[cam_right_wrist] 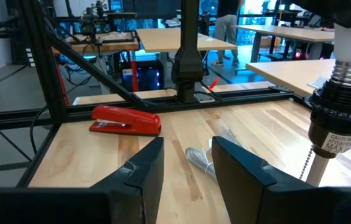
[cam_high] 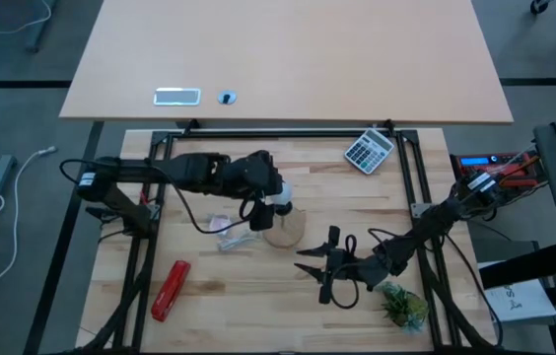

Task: Screw lightbulb
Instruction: Insert the lightbulb into the brown lamp

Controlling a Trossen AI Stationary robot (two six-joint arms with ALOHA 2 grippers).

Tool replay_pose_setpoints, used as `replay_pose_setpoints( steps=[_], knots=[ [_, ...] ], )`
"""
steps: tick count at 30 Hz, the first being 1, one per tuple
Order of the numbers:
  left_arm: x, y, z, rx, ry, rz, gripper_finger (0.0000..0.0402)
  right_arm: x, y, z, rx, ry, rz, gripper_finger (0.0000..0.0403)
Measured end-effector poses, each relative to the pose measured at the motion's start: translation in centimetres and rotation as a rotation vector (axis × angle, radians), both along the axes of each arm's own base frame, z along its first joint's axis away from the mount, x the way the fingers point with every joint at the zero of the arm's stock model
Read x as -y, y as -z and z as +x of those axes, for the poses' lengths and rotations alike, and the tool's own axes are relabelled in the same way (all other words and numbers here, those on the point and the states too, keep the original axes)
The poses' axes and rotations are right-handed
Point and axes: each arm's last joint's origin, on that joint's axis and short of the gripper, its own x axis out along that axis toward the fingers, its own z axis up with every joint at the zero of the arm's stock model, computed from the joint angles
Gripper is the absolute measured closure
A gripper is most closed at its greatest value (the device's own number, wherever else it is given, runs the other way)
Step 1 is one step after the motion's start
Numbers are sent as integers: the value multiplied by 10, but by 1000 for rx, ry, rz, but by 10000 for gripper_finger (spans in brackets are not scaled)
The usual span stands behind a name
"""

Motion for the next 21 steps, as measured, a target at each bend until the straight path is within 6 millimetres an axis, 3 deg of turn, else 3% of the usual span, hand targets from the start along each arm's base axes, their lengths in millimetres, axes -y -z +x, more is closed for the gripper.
replay_pose_setpoints(
  steps=[7, 21],
  knots=[
    [-2, 10, 3, 8, -6, -1, 130, 0, 0, 0, -1, 0, 0, 266],
    [-2, 15, 3, -3, -14, -6, 88, 0, 2, 0, -13, 1, 3, 276]
  ],
)
